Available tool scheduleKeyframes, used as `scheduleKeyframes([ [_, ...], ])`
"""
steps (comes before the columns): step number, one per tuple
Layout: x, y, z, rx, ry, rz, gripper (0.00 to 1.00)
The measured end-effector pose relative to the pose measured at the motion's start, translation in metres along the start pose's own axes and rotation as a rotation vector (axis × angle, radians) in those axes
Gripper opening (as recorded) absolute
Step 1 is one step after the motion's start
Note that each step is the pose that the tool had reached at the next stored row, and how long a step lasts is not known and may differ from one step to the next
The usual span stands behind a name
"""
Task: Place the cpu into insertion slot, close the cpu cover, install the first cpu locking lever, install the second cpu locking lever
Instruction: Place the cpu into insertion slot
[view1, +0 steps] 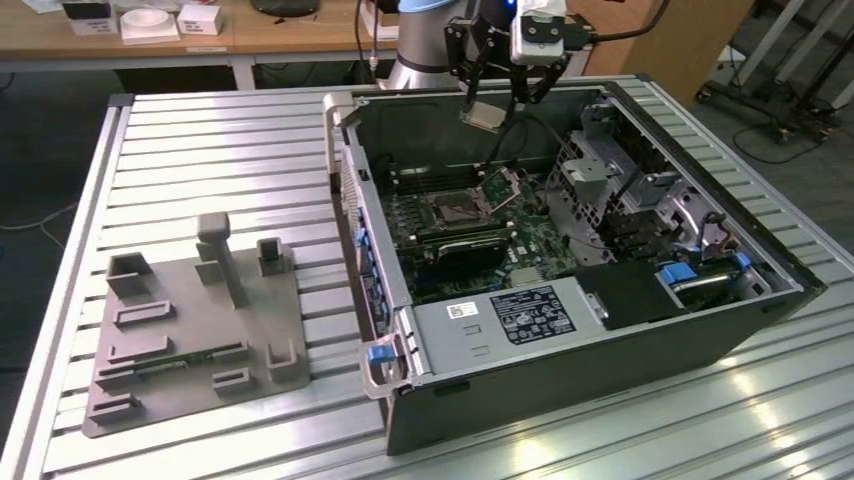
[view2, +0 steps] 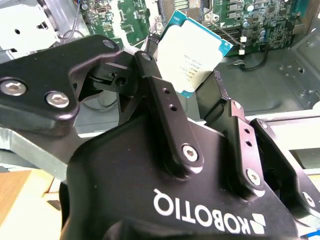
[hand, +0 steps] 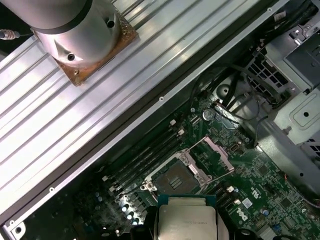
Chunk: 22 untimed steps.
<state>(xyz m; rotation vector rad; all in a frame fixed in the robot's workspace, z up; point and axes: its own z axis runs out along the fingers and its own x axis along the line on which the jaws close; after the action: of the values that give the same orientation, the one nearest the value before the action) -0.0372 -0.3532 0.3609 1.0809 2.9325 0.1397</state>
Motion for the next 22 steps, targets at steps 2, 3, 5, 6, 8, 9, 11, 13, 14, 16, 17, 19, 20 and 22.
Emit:
scheduleKeyframes([
  [2, 0.0, -0.0001, 0.0, 0.0, -0.0013, 0.013, 0.54],
  [3, 0.0, -0.0001, 0.0, -0.0001, -0.0028, 0.028, 0.54],
  [5, 0.0, 0.0, 0.0002, -0.0009, -0.006, 0.065, 0.54],
  [6, 0.0, -0.0001, 0.0003, -0.0012, -0.0076, 0.083, 0.54],
  [8, 0.0, -0.0001, 0.0005, -0.0018, -0.0104, 0.116, 0.54],
  [9, 0.0001, -0.0002, 0.0006, -0.0019, -0.0115, 0.128, 0.54],
  [11, 0.0004, -0.0005, 0.0007, -0.0023, -0.0133, 0.148, 0.54],
  [13, 0.0011, -0.001, 0.0006, -0.0024, -0.0145, 0.162, 0.54],
  [14, 0.0014, -0.0012, 0.0006, -0.0025, -0.0148, 0.165, 0.54],
  [16, 0.0015, -0.0014, 0.0007, -0.0026, -0.0149, 0.166, 0.54],
  [17, 0.0015, -0.0014, 0.0007, -0.0028, -0.0149, 0.166, 0.54],
  [19, 0.0016, -0.0015, 0.0007, -0.0027, -0.0149, 0.166, 0.54],
  [20, 0.0016, -0.0015, 0.0007, -0.0027, -0.0149, 0.166, 0.54],
  [22, 0.0017, -0.0015, 0.0007, -0.0027, -0.0149, 0.166, 0.54],
])
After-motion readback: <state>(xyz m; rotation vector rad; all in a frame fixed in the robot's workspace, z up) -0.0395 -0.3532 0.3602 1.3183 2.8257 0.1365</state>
